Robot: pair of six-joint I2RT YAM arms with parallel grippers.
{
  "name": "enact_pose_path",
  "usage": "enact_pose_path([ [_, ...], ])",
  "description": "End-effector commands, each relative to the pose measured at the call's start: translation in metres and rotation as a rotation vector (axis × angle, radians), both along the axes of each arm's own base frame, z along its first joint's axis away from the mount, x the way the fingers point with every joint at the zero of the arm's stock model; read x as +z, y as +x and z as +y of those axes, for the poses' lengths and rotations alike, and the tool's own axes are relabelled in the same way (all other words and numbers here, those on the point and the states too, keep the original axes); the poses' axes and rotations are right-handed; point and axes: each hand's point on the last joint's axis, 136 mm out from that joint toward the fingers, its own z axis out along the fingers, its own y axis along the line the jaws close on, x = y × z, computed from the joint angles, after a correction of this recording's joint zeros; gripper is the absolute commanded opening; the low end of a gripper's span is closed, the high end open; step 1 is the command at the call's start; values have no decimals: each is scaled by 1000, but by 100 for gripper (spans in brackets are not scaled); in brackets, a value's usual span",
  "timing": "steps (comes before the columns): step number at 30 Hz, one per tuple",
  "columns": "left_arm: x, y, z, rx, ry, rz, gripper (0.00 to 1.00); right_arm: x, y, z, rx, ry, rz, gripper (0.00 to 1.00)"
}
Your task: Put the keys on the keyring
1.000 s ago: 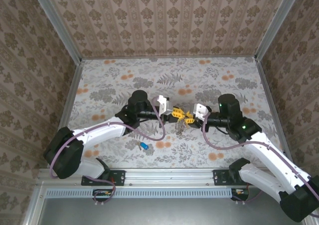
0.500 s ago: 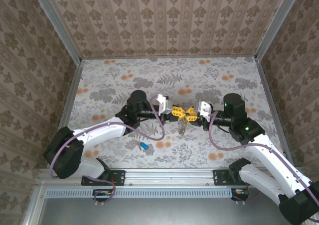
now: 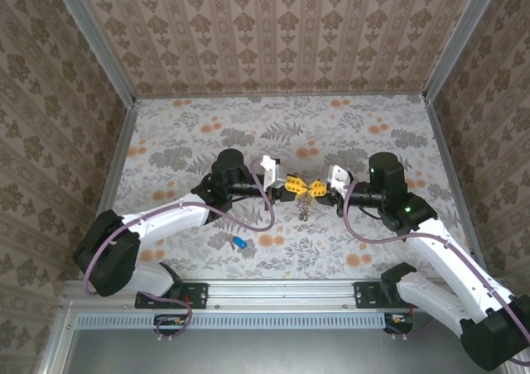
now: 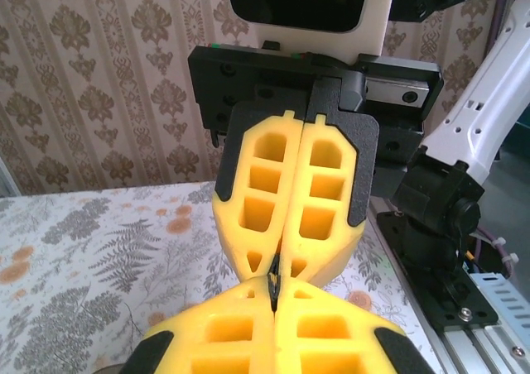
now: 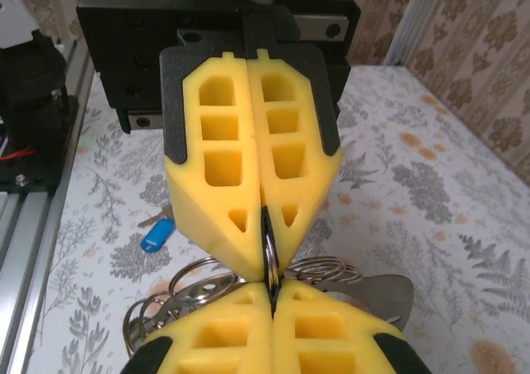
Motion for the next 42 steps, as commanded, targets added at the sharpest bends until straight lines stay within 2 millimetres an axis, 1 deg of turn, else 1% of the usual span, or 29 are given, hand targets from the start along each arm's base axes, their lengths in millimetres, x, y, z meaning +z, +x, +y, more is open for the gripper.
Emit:
enact_pose_path([
  [1, 5, -6, 7, -11, 62, -56, 8, 9, 2, -2, -3, -46, -17, 0],
  [3, -7, -4, 11, 13, 151, -72, 20, 8, 7, -5, -28, -80, -9, 0],
  [4, -12, -3, 13, 22, 200, -80, 21, 7, 8, -7, -35, -100, -7, 0],
  [6, -21, -2, 16, 26, 282, -83, 22, 4, 10, -9, -44, -143, -8, 0],
  [9, -24, 2, 17, 41, 338, -77, 22, 1, 13, -9, -47, -191, -9, 0],
  [16, -18, 9, 7, 54, 333, -41, 23, 1, 16, -5, -61, -243, -33, 0],
  [18, -17, 12, 3, 74, 331, -28, 26, -2, 16, -5, -64, -265, -34, 0],
  [24, -19, 21, -5, 110, 326, 11, 27, 1, 16, -3, -70, -279, -57, 0],
  [25, -20, 21, -6, 114, 326, 14, 26, 1, 15, -2, -67, -280, -62, 0],
  [27, -18, 22, -7, 124, 315, 16, 19, 0, 14, -1, -58, -289, -67, 0],
  [28, -16, 22, -8, 122, 304, 14, 18, -1, 13, 0, -55, -296, -70, 0],
  [30, -11, 21, -9, 122, 288, 16, 19, -3, 12, -1, -55, -312, -75, 0],
  [33, -8, 20, -10, 113, 278, 26, 22, -5, 12, -1, -56, -326, -83, 0],
  [36, -7, 17, -10, 95, 274, 36, 22, -6, 11, -1, -57, -330, -86, 0],
  [37, -6, 16, -11, 89, 275, 38, 17, -6, 11, -1, -57, -327, -87, 0],
  [38, -7, 15, -11, 81, 276, 38, 10, -4, 11, -1, -57, -322, -89, 0],
  [39, -7, 14, -11, 73, 278, 36, 0, -3, 10, 0, -54, -313, -92, 0],
  [42, -6, 12, -9, 70, 277, 18, 0, -1, 5, 2, -33, -291, -98, 0],
])
